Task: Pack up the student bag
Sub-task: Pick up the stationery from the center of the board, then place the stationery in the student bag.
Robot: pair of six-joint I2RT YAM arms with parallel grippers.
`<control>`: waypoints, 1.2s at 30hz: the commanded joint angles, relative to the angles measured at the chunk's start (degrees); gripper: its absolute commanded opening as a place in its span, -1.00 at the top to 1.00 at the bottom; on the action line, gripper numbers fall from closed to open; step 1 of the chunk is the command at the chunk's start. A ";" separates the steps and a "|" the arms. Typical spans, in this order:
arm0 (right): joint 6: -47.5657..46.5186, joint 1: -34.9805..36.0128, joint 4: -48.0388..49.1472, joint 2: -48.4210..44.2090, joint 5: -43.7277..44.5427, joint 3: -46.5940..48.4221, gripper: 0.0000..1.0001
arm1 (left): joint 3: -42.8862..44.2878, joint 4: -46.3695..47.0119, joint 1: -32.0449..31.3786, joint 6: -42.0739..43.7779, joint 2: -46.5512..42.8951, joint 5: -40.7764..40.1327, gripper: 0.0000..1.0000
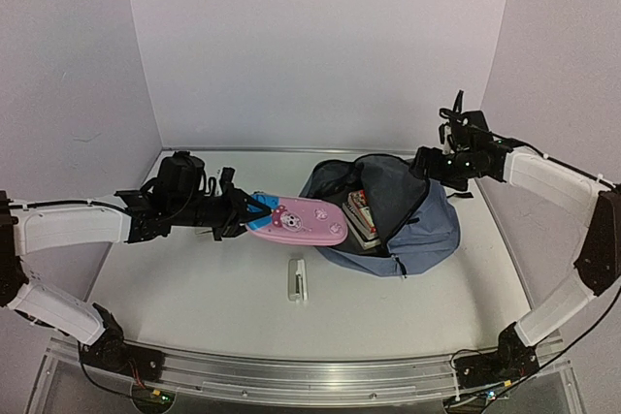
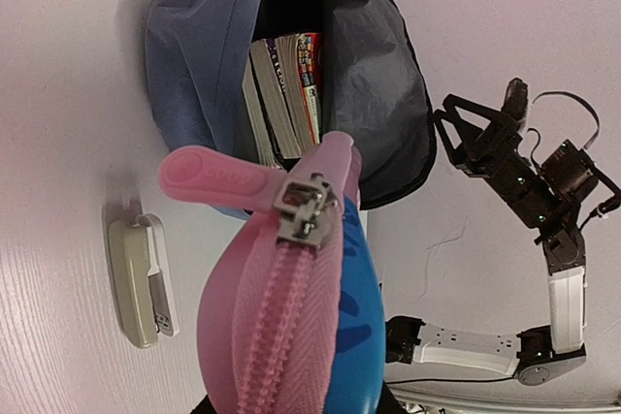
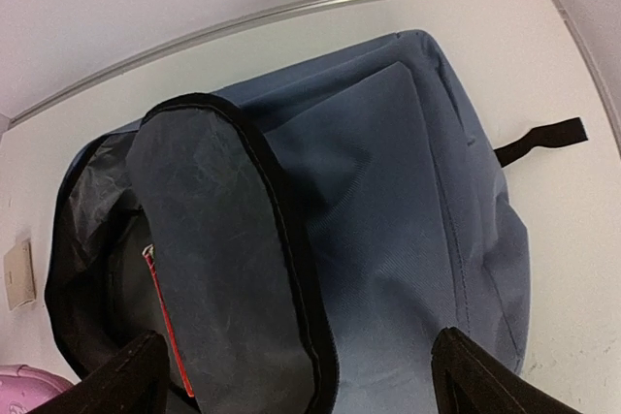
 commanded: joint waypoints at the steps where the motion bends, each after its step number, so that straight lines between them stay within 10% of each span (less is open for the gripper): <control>1: -3.34 -2.34 5.67 4.59 -10.73 2.02 -0.73 | 4.00 7.72 0.21 -1.38 1.22 1.96 0.96; 7: -4.20 -4.95 6.09 10.24 -16.43 4.76 -0.42 | 3.53 9.59 0.29 -1.69 1.67 1.35 0.98; 17: -1.57 -5.03 6.09 3.65 -21.50 7.59 0.98 | 14.65 2.24 0.73 3.66 10.09 -8.90 0.98; 36: -1.75 -5.04 5.92 -5.97 -32.38 10.04 1.00 | 30.12 10.93 0.30 39.24 29.86 -8.22 1.00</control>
